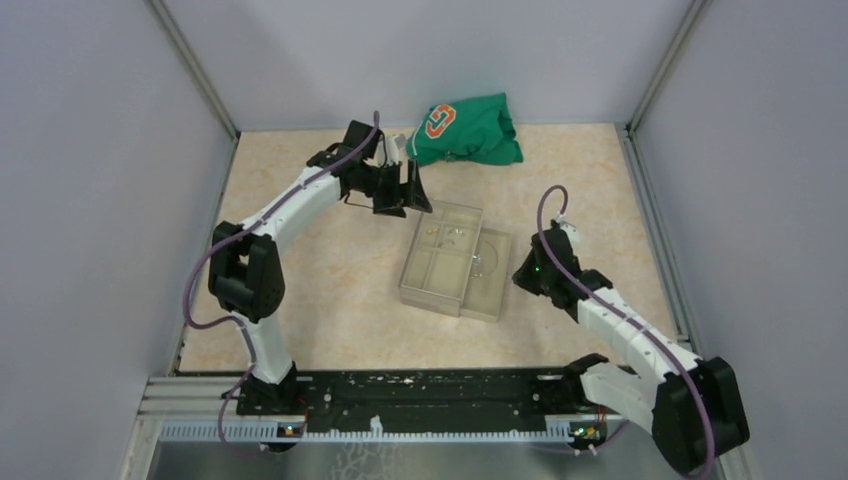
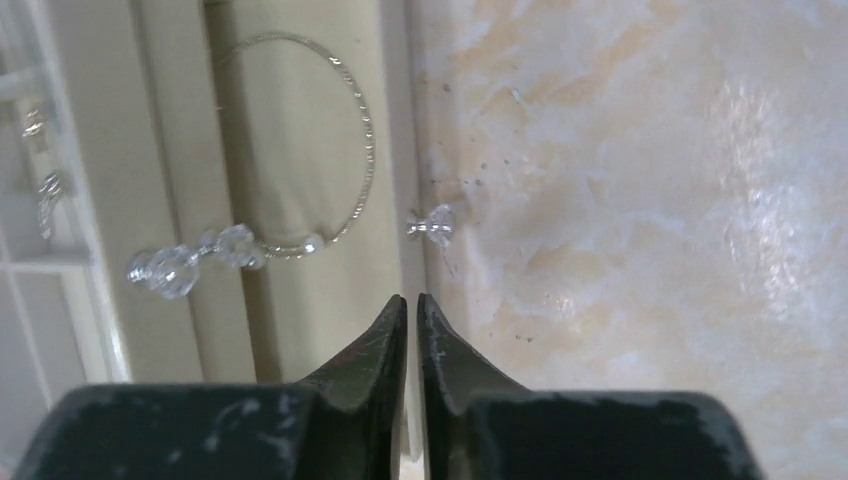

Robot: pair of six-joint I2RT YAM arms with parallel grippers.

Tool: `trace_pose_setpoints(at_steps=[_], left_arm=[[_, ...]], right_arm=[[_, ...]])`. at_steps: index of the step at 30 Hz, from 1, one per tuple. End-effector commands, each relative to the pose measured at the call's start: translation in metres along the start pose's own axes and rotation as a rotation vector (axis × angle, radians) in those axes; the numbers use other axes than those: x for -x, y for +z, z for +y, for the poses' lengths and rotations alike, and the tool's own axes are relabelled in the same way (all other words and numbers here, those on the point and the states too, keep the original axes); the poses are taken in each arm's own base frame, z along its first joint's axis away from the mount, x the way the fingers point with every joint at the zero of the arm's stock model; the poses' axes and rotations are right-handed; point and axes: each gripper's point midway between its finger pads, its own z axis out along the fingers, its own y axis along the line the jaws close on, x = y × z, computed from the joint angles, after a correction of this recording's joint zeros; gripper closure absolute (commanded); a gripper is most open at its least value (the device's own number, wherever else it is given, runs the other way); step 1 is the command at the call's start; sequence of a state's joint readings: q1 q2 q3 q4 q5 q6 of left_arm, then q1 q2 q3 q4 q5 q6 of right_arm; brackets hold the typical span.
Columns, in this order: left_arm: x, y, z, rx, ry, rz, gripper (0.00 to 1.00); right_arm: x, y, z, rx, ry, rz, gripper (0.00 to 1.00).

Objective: Organize the mixed jewelry

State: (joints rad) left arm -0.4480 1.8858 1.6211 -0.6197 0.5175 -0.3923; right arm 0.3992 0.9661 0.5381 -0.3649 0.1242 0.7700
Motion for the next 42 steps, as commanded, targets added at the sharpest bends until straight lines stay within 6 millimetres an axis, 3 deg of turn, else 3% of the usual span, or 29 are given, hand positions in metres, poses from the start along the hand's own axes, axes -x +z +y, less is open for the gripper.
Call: trace_pose_setpoints(at_steps=[1, 5, 11, 15, 19, 21, 24, 29, 33, 37, 42], left_arm=[[-0.015, -0.007, 0.05, 0.147, -0.133, -0.001, 0.12], [-0.039, 0.001, 0.073, 0.186, -0.176, 0.054, 0.12], [-0.058, 0.017, 0.07, 0.161, -0.161, 0.11, 0.13], [-0.065, 0.031, 0.056, 0.12, -0.134, 0.138, 0.12], [-0.066, 0.041, 0.041, 0.073, -0.115, 0.153, 0.12], [-0.064, 0.044, 0.038, 0.073, -0.111, 0.152, 0.13], [-0.064, 0.043, 0.04, 0.085, -0.111, 0.152, 0.13], [-0.062, 0.041, 0.043, 0.107, -0.1, 0.145, 0.12], [-0.061, 0.041, 0.043, 0.105, -0.093, 0.149, 0.13], [-0.058, 0.042, 0.042, 0.102, -0.091, 0.15, 0.13], [-0.056, 0.041, 0.04, 0.103, -0.083, 0.151, 0.13]], right_arm=[[-0.001, 0.014, -0.003, -0.07, 0.096, 0.063, 1.0], [-0.013, 0.029, -0.007, -0.115, 0.095, 0.138, 1.0], [-0.015, 0.042, 0.01, -0.017, 0.066, 0.15, 1.0], [-0.019, 0.047, 0.04, 0.101, 0.028, 0.18, 1.0], [-0.021, 0.046, 0.083, 0.239, -0.058, 0.193, 1.0], [-0.022, 0.045, 0.092, 0.259, -0.075, 0.209, 1.0], [-0.016, 0.036, 0.087, 0.25, -0.097, 0.172, 1.0], [-0.007, 0.025, 0.044, 0.143, -0.132, 0.123, 1.0], [0.01, 0.02, 0.024, 0.121, -0.089, 0.065, 1.0], [0.016, 0.031, 0.008, 0.061, -0.019, 0.084, 1.0], [0.023, 0.043, 0.008, 0.039, 0.031, 0.095, 0.92]])
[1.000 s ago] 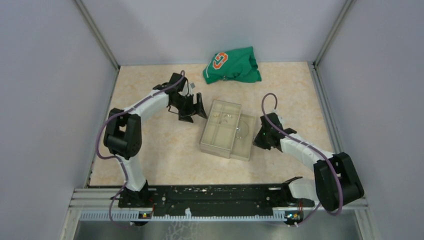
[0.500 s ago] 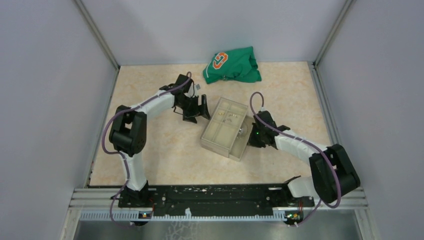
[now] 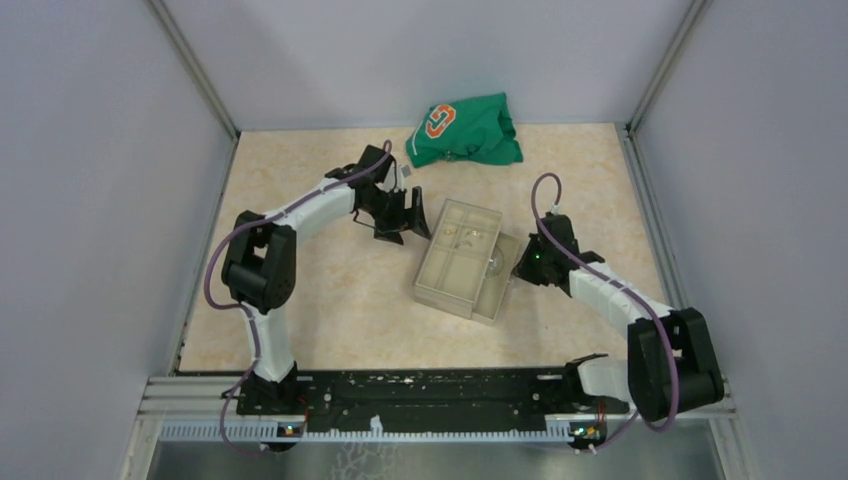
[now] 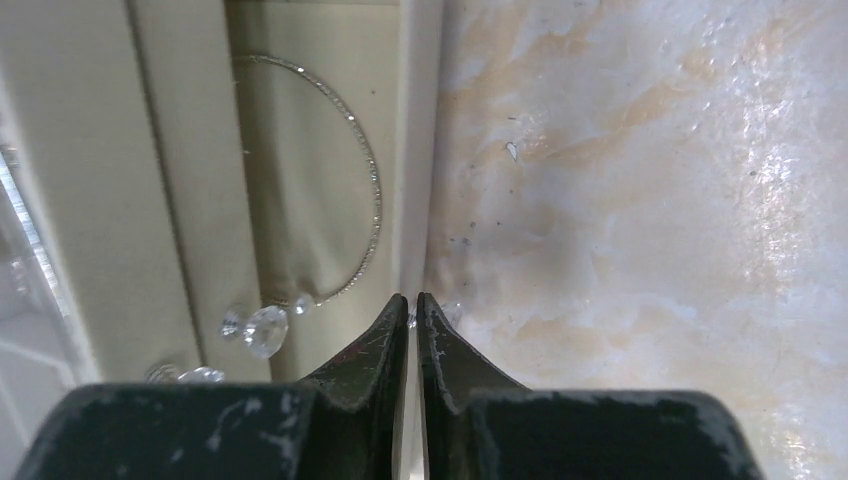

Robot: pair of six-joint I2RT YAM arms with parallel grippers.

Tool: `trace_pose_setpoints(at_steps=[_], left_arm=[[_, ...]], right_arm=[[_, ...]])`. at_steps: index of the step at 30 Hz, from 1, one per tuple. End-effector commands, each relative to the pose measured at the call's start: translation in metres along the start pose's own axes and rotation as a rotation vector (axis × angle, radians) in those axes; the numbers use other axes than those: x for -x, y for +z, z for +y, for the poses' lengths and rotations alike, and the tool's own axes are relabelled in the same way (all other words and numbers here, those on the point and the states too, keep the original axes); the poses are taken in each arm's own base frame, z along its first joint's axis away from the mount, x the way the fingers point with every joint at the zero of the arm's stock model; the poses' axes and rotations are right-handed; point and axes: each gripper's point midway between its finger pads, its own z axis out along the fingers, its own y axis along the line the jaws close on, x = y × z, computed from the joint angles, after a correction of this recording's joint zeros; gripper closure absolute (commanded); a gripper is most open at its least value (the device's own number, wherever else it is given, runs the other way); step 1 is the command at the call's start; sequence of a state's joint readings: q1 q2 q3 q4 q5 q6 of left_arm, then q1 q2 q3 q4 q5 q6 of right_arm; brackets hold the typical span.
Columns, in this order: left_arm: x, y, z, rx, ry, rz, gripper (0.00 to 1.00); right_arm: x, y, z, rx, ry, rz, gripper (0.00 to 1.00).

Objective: Organize the mixed jewelry

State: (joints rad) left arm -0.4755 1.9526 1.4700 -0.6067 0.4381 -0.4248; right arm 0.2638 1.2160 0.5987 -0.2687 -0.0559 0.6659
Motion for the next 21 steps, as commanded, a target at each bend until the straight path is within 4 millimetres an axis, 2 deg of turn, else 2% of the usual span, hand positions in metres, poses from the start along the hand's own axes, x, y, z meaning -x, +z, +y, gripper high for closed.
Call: trace_pose_setpoints(at_steps=[1, 5, 9, 11, 15, 21], left_arm=[[0.005, -0.002, -0.012, -0.034, 0.028, 0.003, 0.13], [0.006, -0.005, -0.012, -0.029, 0.034, -0.002, 0.13], [0.007, -0.01, -0.014, -0.027, 0.043, -0.009, 0.13], [0.008, -0.012, -0.015, -0.029, 0.049, -0.015, 0.13], [0.011, -0.015, -0.02, -0.046, 0.057, -0.023, 0.13], [0.009, -0.009, -0.026, -0.081, 0.061, 0.001, 0.13]], right_arm=[[0.023, 0.004, 0.013, 0.032, 0.049, -0.039, 0.9], [0.029, 0.009, 0.001, -0.003, 0.099, -0.044, 0.87], [0.039, 0.009, 0.002, 0.03, 0.108, -0.062, 0.71], [0.039, 0.01, 0.005, 0.045, 0.094, -0.053, 0.66], [0.037, 0.014, 0.009, 0.074, 0.089, -0.041, 0.65], [0.032, 0.028, 0.01, 0.091, 0.084, -0.002, 0.73]])
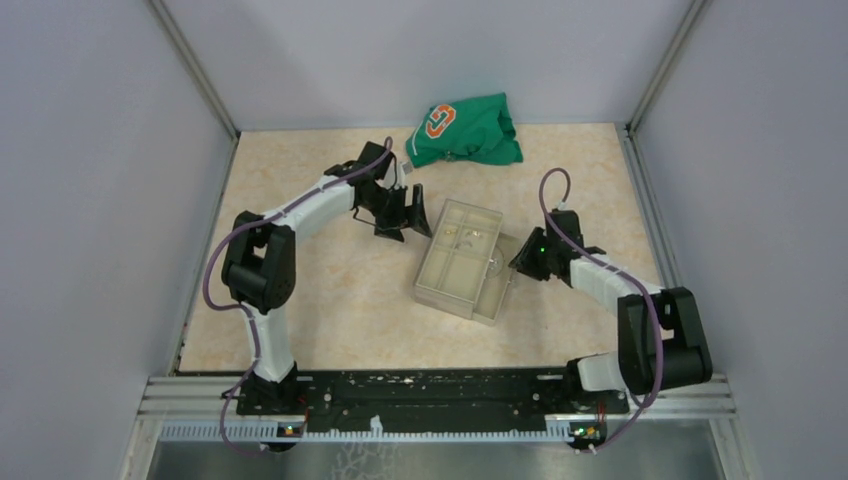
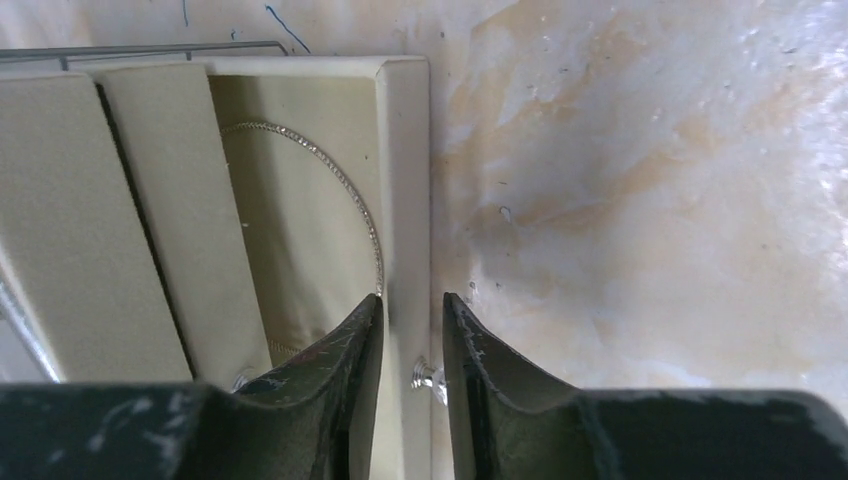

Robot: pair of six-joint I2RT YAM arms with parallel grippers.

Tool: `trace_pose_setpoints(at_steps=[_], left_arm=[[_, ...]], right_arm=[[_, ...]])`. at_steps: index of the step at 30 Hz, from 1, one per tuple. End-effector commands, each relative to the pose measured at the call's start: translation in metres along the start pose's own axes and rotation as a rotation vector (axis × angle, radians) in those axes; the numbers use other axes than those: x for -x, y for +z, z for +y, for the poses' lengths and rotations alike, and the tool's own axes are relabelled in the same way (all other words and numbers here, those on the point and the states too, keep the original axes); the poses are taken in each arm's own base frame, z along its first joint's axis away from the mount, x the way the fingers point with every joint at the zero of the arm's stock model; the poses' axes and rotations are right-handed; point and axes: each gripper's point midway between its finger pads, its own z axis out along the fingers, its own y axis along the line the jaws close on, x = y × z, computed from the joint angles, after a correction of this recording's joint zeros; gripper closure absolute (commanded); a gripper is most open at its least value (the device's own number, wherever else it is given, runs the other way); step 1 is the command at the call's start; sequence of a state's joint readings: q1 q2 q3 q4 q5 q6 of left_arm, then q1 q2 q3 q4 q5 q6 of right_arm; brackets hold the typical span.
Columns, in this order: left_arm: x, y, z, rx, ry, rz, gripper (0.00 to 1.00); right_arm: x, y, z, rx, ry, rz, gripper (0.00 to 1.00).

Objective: Organize the mixed jewelry

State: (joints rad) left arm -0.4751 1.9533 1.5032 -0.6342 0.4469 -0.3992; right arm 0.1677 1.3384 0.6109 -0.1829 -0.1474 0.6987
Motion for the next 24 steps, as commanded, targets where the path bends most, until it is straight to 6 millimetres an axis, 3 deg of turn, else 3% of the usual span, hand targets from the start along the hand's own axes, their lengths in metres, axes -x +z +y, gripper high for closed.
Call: trace_pose_setpoints(at_steps=[1, 7, 24], left_arm=[[0.004, -0.002, -0.022, -0.076, 0.034, 0.008, 0.13], [-0.001, 0.009, -0.036, -0.109, 0.051, 0.039, 0.13], [0.0, 0.028, -0.053, -0.155, 0.068, 0.079, 0.13]], right_arm=[[0.018, 0.009, 0.023, 0.081, -0.03, -0.019, 0.76], [0.023, 0.008, 0.032, 0.103, -0.056, -0.01, 1.0], [0.029, -0.02, 0.103, 0.283, -0.112, -0.016, 1.0]])
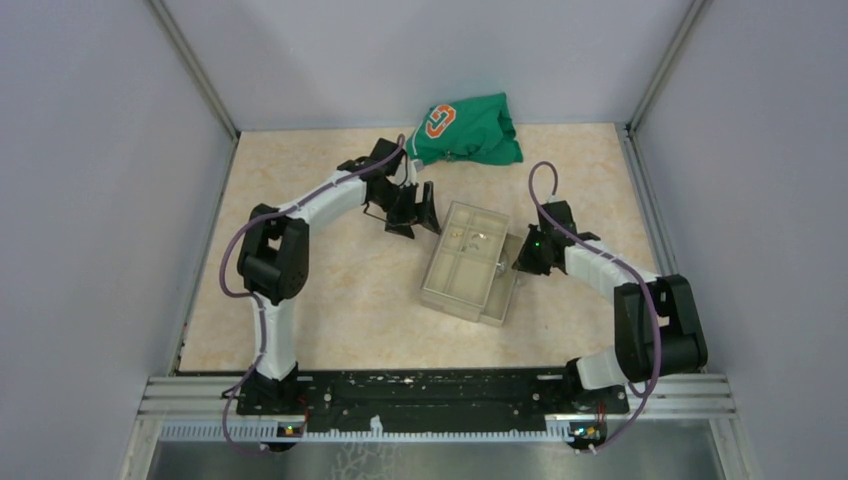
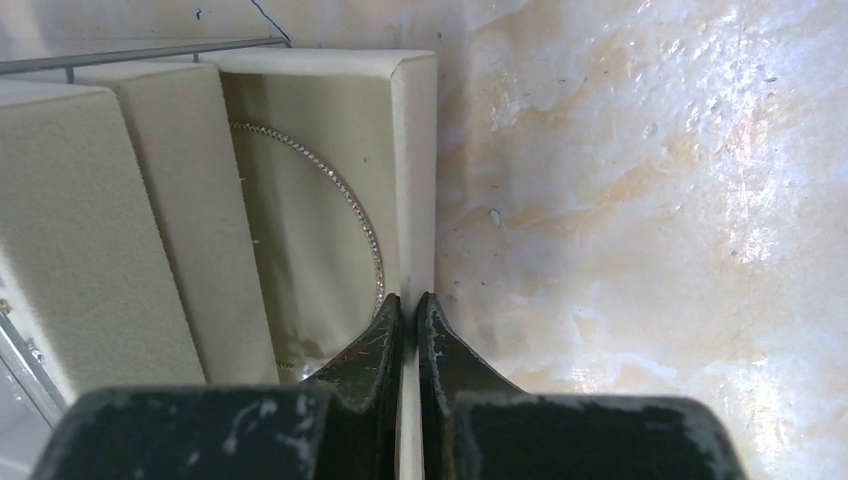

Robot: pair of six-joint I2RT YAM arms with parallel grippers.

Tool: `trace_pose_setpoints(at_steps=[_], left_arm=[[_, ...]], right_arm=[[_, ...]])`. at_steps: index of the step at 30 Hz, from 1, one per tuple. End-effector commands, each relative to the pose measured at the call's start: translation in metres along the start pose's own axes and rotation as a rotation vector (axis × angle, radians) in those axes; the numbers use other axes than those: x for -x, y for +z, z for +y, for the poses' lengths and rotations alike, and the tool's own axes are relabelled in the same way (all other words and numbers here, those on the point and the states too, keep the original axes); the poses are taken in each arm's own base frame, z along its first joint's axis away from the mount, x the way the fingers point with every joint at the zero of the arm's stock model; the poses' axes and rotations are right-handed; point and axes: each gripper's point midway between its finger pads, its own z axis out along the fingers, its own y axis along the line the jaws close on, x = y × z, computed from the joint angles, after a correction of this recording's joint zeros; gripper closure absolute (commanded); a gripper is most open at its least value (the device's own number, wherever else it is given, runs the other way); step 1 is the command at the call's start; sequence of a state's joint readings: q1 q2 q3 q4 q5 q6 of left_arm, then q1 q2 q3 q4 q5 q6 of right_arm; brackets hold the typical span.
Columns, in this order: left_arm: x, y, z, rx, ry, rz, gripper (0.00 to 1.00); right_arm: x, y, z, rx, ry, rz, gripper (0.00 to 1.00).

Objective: Organize the mixed jewelry

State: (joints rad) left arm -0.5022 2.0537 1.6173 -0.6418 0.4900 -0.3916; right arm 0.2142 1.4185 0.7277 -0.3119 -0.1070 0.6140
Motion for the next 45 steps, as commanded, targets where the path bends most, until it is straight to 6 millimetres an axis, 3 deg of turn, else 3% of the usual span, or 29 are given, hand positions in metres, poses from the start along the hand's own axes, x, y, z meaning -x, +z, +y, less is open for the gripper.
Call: trace_pose_setpoints(at_steps=[1, 5, 9, 12, 17, 23, 26, 29, 31, 35, 40, 45], left_arm=[[-0.01, 0.01, -0.036, -0.107, 0.037, 0.051, 0.13], [-0.011, 0.011, -0.039, -0.12, 0.035, 0.055, 0.13], [-0.015, 0.015, -0.039, -0.116, 0.028, 0.065, 0.13], [-0.011, 0.01, -0.036, -0.083, 0.035, 0.041, 0.13], [0.013, -0.015, -0.026, 0.008, 0.044, -0.064, 0.11], [0.05, -0.061, -0.016, 0.133, 0.067, -0.224, 0.09], [0.061, -0.084, -0.026, 0.167, 0.108, -0.288, 0.09], [0.063, -0.099, -0.056, 0.233, 0.222, -0.373, 0.09], [0.051, -0.096, -0.086, 0.308, 0.322, -0.408, 0.1], [0.024, -0.086, -0.121, 0.49, 0.448, -0.464, 0.11], [-0.014, -0.063, -0.144, 0.529, 0.443, -0.478, 0.15], [-0.044, -0.046, -0.151, 0.521, 0.413, -0.489, 0.18]], right_arm=[[0.038, -0.03, 0.094, 0.346, -0.011, -0.095, 1.0], [0.027, -0.017, 0.094, 0.343, 0.011, -0.068, 1.0], [0.031, -0.012, 0.104, 0.37, 0.065, -0.07, 1.0], [0.03, -0.011, 0.093, 0.311, 0.044, -0.079, 1.0], [0.028, -0.017, 0.069, 0.197, -0.01, -0.101, 1.0], [0.026, -0.025, 0.06, 0.153, -0.02, -0.107, 1.0], [0.026, -0.029, 0.061, 0.161, -0.023, -0.112, 1.0], [0.026, -0.032, 0.061, 0.161, -0.022, -0.114, 1.0], [0.026, -0.031, 0.061, 0.163, -0.016, -0.111, 1.0], [0.022, -0.027, 0.062, 0.172, 0.005, -0.094, 1.0], [0.017, -0.023, 0.063, 0.189, 0.021, -0.077, 1.0], [0.015, -0.021, 0.063, 0.193, 0.024, -0.068, 1.0]])
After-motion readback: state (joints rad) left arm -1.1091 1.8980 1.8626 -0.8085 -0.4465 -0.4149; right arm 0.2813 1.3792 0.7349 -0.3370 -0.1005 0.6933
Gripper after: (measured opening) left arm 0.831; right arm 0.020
